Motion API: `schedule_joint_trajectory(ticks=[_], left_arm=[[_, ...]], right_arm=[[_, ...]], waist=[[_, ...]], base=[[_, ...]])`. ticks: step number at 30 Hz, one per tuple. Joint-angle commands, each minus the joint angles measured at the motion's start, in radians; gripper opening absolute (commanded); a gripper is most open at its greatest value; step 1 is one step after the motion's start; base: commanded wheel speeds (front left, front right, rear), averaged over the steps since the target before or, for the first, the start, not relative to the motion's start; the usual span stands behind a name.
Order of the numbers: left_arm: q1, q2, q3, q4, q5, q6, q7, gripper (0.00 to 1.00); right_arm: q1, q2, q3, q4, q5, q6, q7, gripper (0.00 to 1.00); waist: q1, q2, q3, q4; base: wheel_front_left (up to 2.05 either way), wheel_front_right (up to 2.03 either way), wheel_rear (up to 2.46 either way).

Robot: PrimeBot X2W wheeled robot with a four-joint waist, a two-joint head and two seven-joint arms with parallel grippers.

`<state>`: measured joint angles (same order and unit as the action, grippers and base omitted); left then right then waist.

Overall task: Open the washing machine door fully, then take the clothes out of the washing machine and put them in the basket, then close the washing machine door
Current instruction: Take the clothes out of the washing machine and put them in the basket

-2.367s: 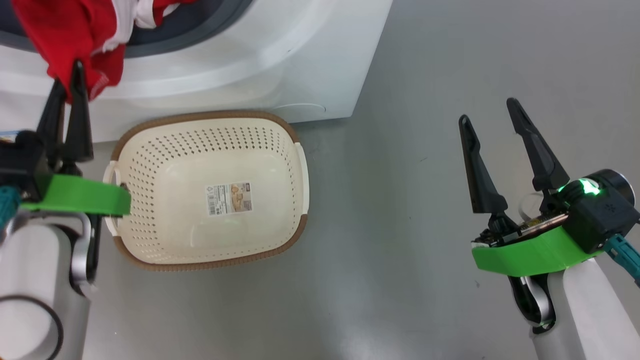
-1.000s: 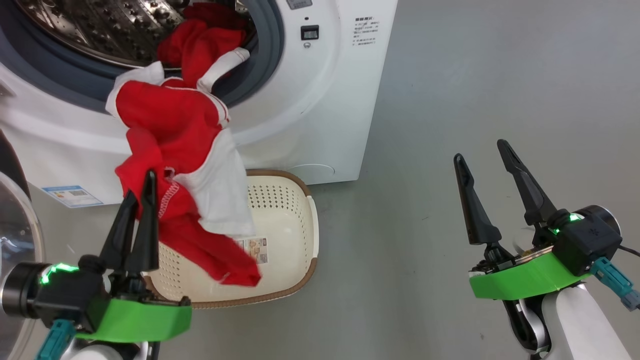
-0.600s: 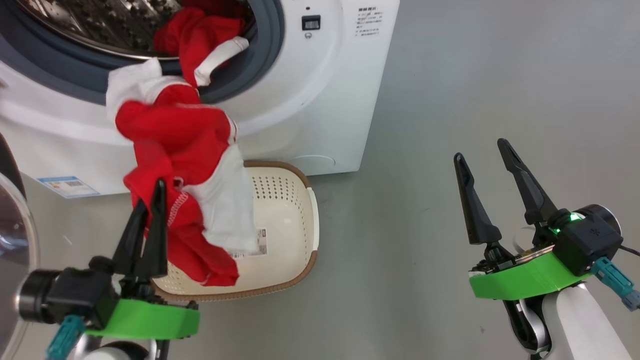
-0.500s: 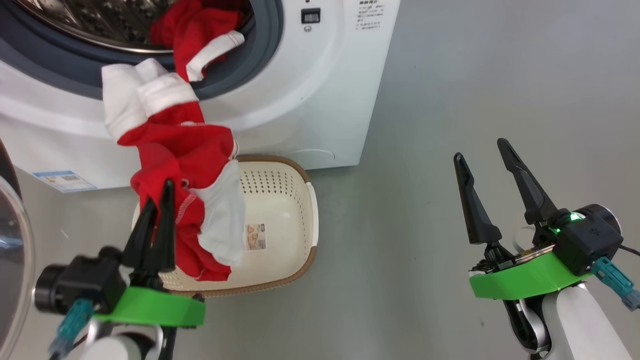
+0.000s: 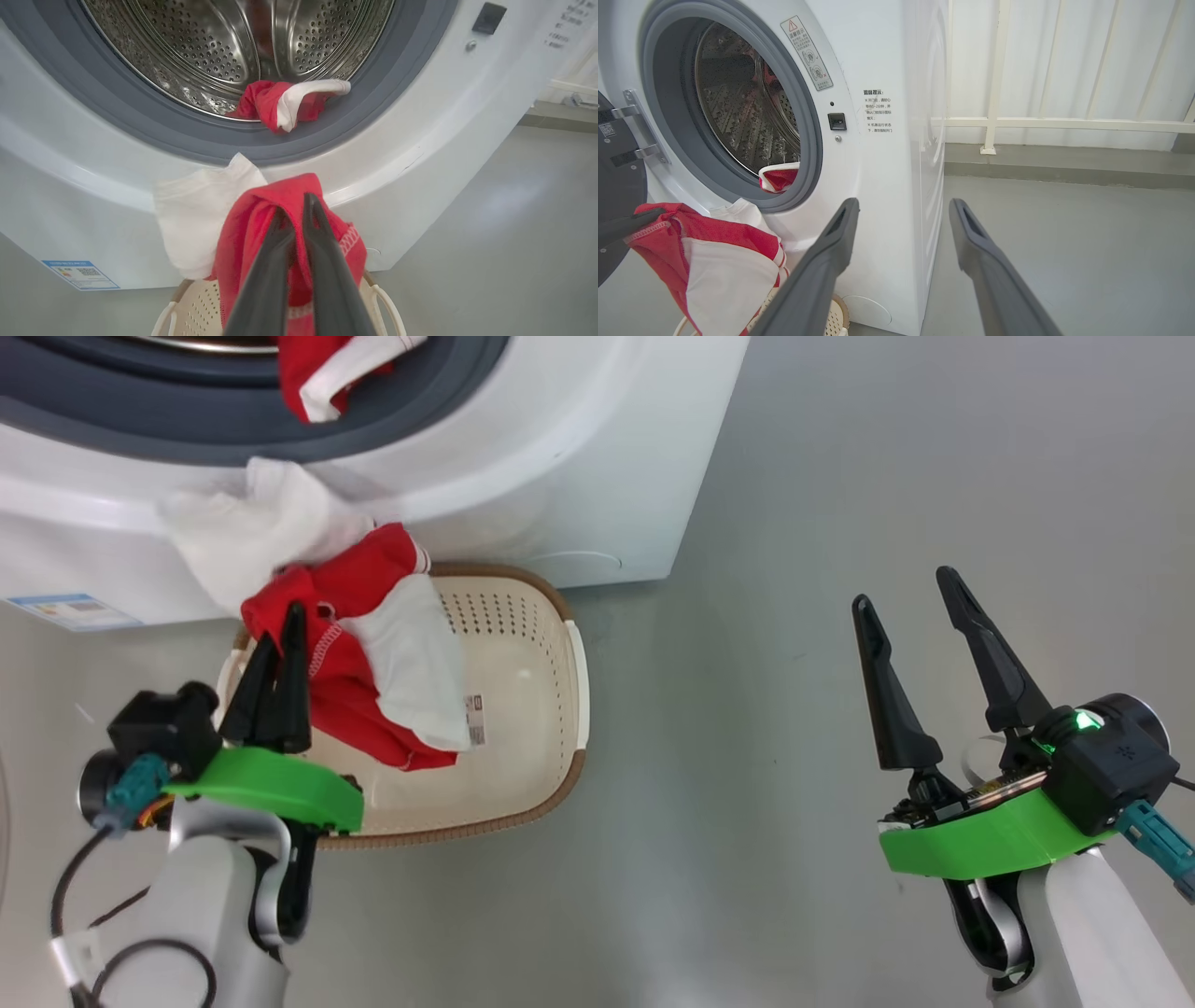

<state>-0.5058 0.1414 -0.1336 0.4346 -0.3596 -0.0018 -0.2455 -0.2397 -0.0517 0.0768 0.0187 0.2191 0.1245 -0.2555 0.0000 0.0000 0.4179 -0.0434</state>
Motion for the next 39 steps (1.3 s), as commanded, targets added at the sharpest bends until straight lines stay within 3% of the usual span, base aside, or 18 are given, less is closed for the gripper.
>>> schedule_joint_trajectory(ticks=[1,19,32,39], left_arm=[[-0.034,0.019,0.034,0.01,0.003,-0.008,-0.013,0.0],[-0.235,-0.038,0.05,0.49,0.075,-0.087,-0.016,0.0],[-0.351,-0.027,0.038,0.766,0.094,-0.089,-0.016,0.0],[-0.383,-0.019,0.019,0.822,0.099,-0.094,-0.016,0.0]], right_arm=[[-0.018,0.001,0.017,-0.028,-0.004,0.006,-0.006,1.0],[-0.047,0.001,0.01,-0.043,-0.014,0.006,-0.006,1.0],[-0.053,0.001,0.013,-0.052,-0.005,0.006,-0.006,1.0],[-0.063,0.001,0.018,-0.053,0.0,0.006,-0.006,1.0]], waist=[[0.0,0.0,0.031,-0.002],[0.0,0.0,0.165,-0.01],[0.0,0.0,0.239,-0.048],[0.0,0.0,0.258,-0.06]], base=[[0.0,0.0,0.0],[0.0,0.0,0.0],[0.0,0.0,0.0],[0.0,0.0,0.0]])
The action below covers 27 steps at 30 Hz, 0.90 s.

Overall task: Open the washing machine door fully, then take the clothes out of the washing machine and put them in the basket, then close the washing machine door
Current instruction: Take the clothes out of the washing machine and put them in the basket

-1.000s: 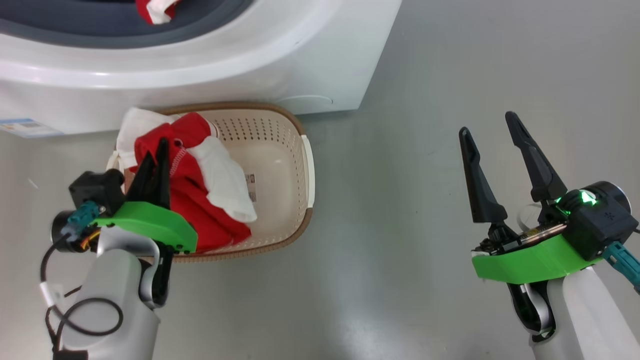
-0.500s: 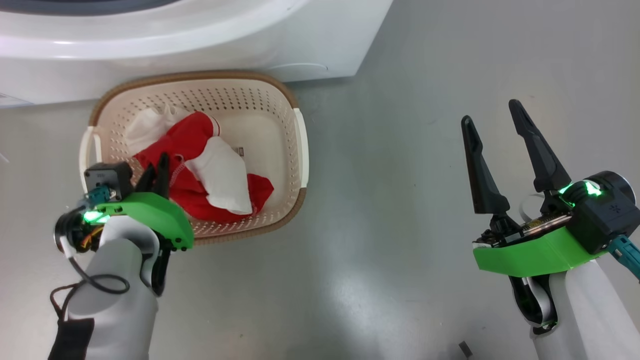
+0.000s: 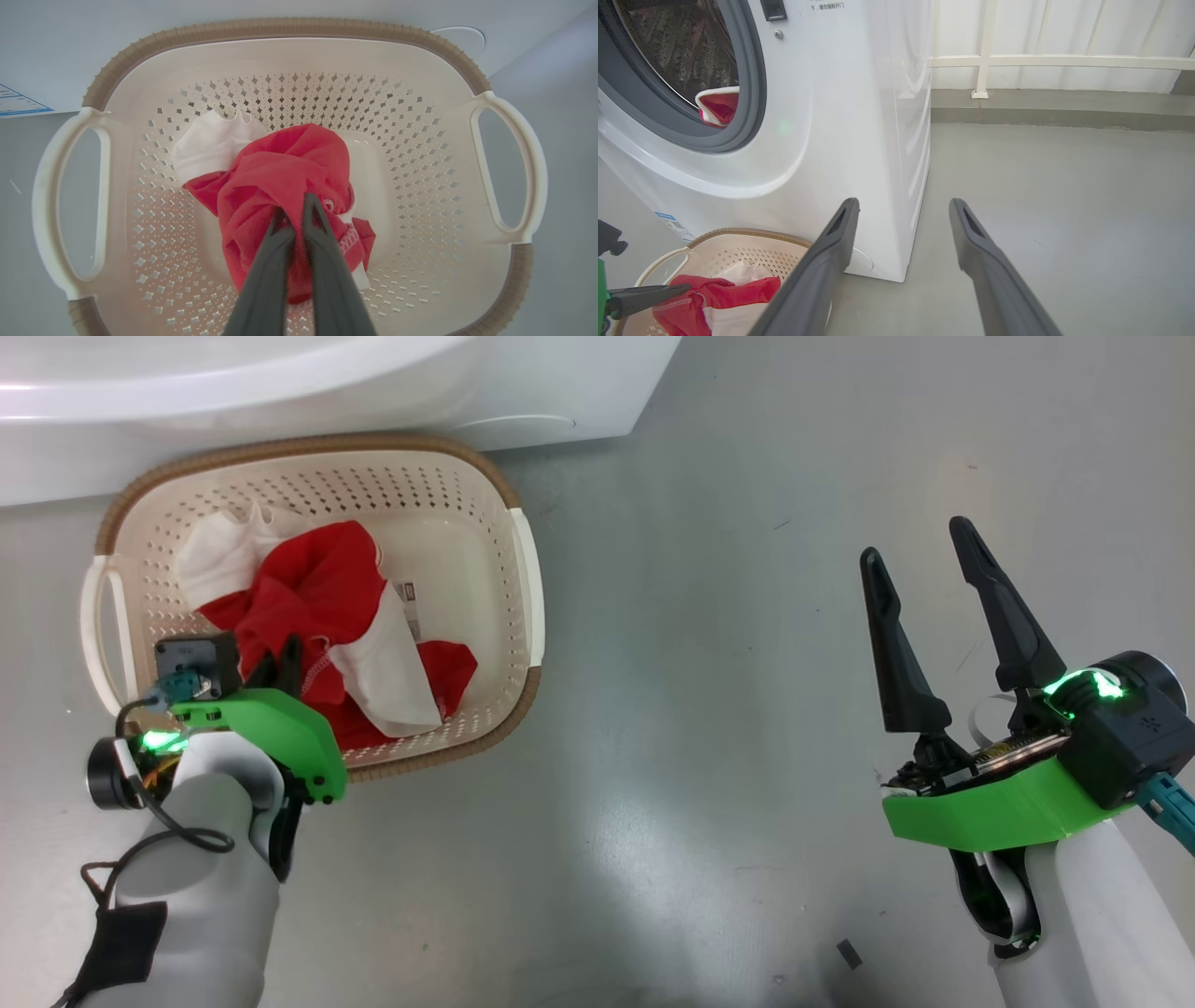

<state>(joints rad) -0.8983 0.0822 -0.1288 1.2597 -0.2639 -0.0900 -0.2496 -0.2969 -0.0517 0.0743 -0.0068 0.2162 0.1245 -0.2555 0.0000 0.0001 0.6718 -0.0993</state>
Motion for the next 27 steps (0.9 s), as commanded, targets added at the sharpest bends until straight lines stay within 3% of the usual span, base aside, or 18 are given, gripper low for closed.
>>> schedule_joint_trajectory(ticks=[1,2,3,4,13,21,27], left_arm=[[0.006,0.041,0.013,0.002,0.002,-0.007,-0.012,0.0],[0.003,0.042,0.011,0.005,0.001,-0.008,-0.012,0.26],[0.003,0.042,0.011,0.005,0.001,-0.008,-0.012,0.26],[-0.003,0.044,0.009,0.011,0.0,-0.008,-0.012,1.0],[-0.008,0.051,0.016,-0.048,-0.009,0.003,-0.012,1.0],[0.1,0.053,0.06,-0.243,-0.017,0.011,-0.012,1.0],[0.23,0.038,0.116,-0.465,-0.019,0.002,-0.012,1.0]], right_arm=[[-0.007,0.001,0.021,-0.026,0.004,0.006,-0.006,1.0],[-0.007,0.001,0.021,-0.026,0.005,0.006,-0.006,1.0],[-0.007,0.001,0.021,-0.026,0.005,0.006,-0.006,1.0],[-0.009,0.001,0.02,-0.024,0.005,0.006,-0.006,1.0],[-0.009,0.001,0.019,-0.014,0.014,0.006,-0.006,1.0],[-0.003,0.001,0.025,0.009,0.02,0.006,-0.006,1.0],[0.011,0.001,0.026,0.031,0.016,0.006,-0.006,1.0]], waist=[[0.0,-0.0001,0.006,-0.005],[0.0,-0.0001,0.007,-0.005],[0.0,-0.0001,0.007,-0.005],[0.0,-0.0001,0.007,-0.005],[0.0,-0.0001,-0.023,0.007],[0.0,-0.0001,-0.091,0.022],[0.0,-0.0001,-0.17,0.039]], base=[[0.0,0.0,0.0],[0.0,0.0,0.0],[0.0,0.0,0.0],[0.0,0.0,0.0],[0.0,0.0,0.0],[0.0,0.0,0.0],[0.0,0.0,0.0]])
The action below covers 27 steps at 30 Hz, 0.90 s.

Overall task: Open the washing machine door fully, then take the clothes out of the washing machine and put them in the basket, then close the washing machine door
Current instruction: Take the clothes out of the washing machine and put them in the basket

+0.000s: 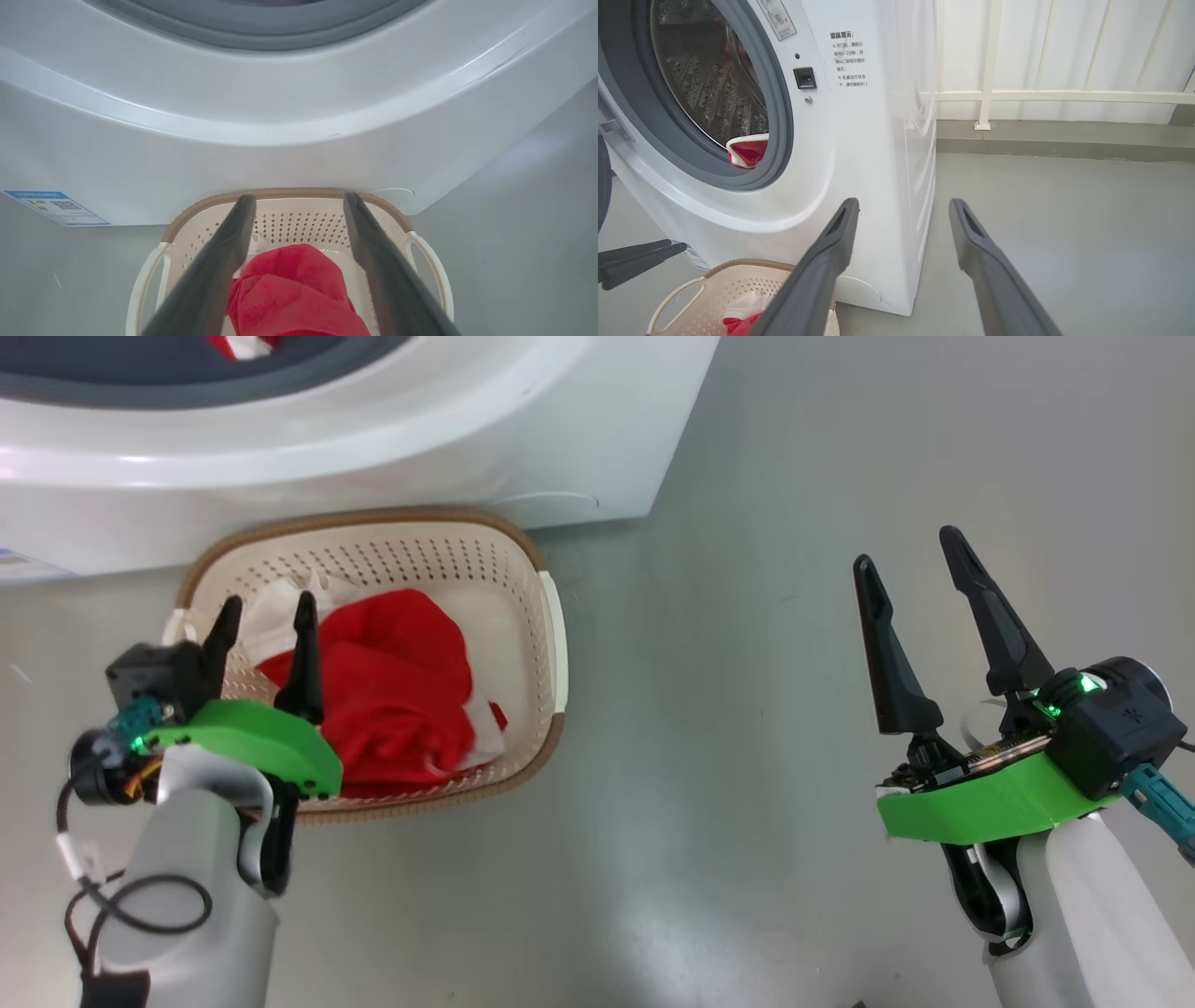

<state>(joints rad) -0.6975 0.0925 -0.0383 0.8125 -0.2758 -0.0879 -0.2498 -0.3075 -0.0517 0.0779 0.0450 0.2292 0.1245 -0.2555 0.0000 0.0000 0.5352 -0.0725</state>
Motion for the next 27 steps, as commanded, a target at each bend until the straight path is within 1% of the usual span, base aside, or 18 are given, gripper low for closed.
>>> schedule_joint_trajectory(ticks=[1,10,14,16,19,25,27], left_arm=[[0.05,0.023,0.03,-0.049,-0.005,-0.002,-0.012,1.0],[0.223,-0.014,0.066,-0.341,0.015,-0.015,-0.012,1.0],[0.285,-0.023,0.072,-0.442,0.027,-0.017,-0.012,1.0],[0.311,-0.025,0.082,-0.489,0.035,-0.011,-0.012,1.0],[0.351,-0.028,0.108,-0.564,0.046,0.012,-0.012,1.0],[0.418,-0.034,0.126,-0.63,0.038,0.029,-0.012,1.0],[0.441,-0.035,0.128,-0.652,0.051,0.033,-0.012,1.0]], right_arm=[[0.022,0.001,0.022,-0.018,0.003,0.006,-0.006,1.0],[0.037,0.001,0.03,0.012,0.005,0.006,-0.006,1.0],[0.044,0.001,0.029,0.024,0.006,0.006,-0.006,1.0],[0.048,0.001,0.028,0.027,0.007,0.006,-0.006,1.0],[0.055,0.001,0.018,0.034,0.003,0.006,-0.006,1.0],[0.071,0.001,0.004,0.043,-0.003,0.006,-0.006,1.0],[0.076,0.001,0.0,0.044,-0.005,0.006,-0.006,1.0]], waist=[[0.0,0.0,-0.046,0.015],[0.0,0.0,-0.162,0.028],[0.0,0.0,-0.205,0.029],[0.0,0.0,-0.225,0.026],[0.0,0.0,-0.254,0.023],[0.0,0.0,-0.301,0.014],[0.0,0.0,-0.317,0.01]], base=[[0.0,0.0,0.0],[0.0,0.0,0.0],[0.0,0.0,0.0],[0.0,0.0,0.0],[0.0,0.0,0.0],[0.0,0.0,0.0],[0.0,0.0,0.0]])
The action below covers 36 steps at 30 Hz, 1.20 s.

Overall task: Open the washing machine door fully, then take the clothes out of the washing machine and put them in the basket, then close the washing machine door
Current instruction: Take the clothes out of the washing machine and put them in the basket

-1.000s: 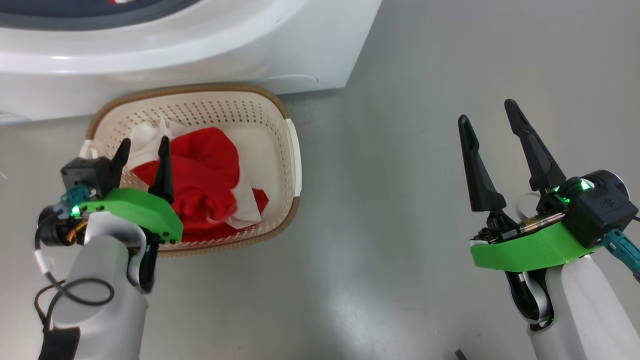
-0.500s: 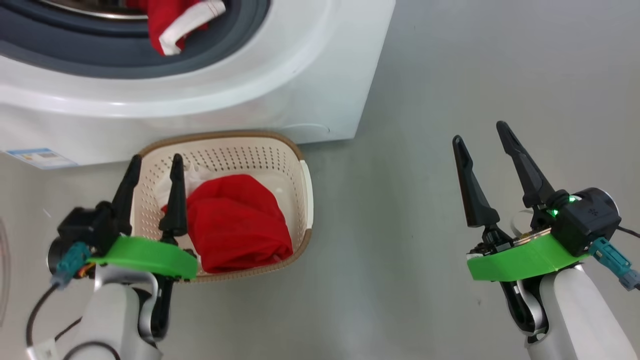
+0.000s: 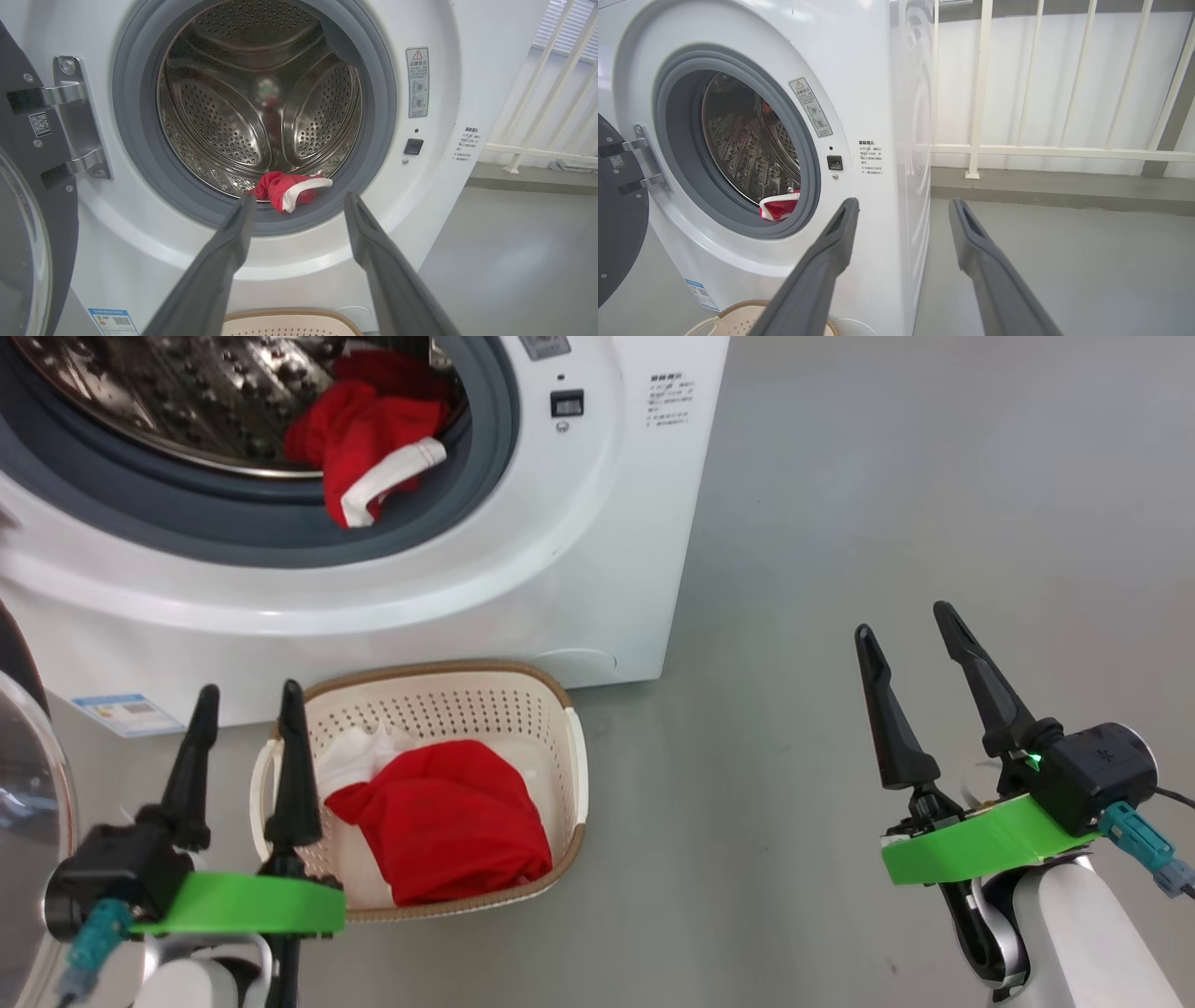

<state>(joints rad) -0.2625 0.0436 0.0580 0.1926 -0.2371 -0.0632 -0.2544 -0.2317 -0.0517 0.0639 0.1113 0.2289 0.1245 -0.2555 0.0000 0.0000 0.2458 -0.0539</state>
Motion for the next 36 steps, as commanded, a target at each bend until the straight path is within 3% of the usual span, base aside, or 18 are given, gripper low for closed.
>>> schedule_joint_trajectory(ticks=[1,9,15,26,36], left_arm=[[0.019,0.018,0.025,-0.046,0.027,0.008,-0.007,1.0],[0.108,0.034,0.014,-0.127,0.058,0.002,-0.007,1.0],[0.177,0.032,0.018,-0.169,0.051,0.021,-0.003,1.0],[0.262,0.03,0.038,-0.168,0.029,0.051,0.02,1.0],[0.298,0.04,0.029,-0.166,0.025,0.051,0.036,1.0]], right_arm=[[0.003,0.001,0.013,-0.023,-0.006,0.006,-0.006,1.0],[0.027,0.001,0.014,-0.019,-0.018,0.006,-0.006,1.0],[0.058,0.001,0.006,-0.016,-0.027,0.006,-0.006,1.0],[0.107,0.001,-0.006,-0.025,-0.065,0.006,-0.006,1.0],[0.138,0.001,0.019,-0.038,-0.052,0.006,-0.006,1.0]], waist=[[0.0,0.0,-0.034,-0.011],[0.0,0.0,-0.083,-0.025],[0.0,0.0,-0.128,-0.042],[0.0,0.0,-0.201,-0.07],[0.0,0.0,-0.23,-0.069]], base=[[0.0,0.0,0.0],[0.0,0.0,0.0],[0.0,0.0,0.0],[0.0,0.0,0.0],[0.0,0.0,0.0]])
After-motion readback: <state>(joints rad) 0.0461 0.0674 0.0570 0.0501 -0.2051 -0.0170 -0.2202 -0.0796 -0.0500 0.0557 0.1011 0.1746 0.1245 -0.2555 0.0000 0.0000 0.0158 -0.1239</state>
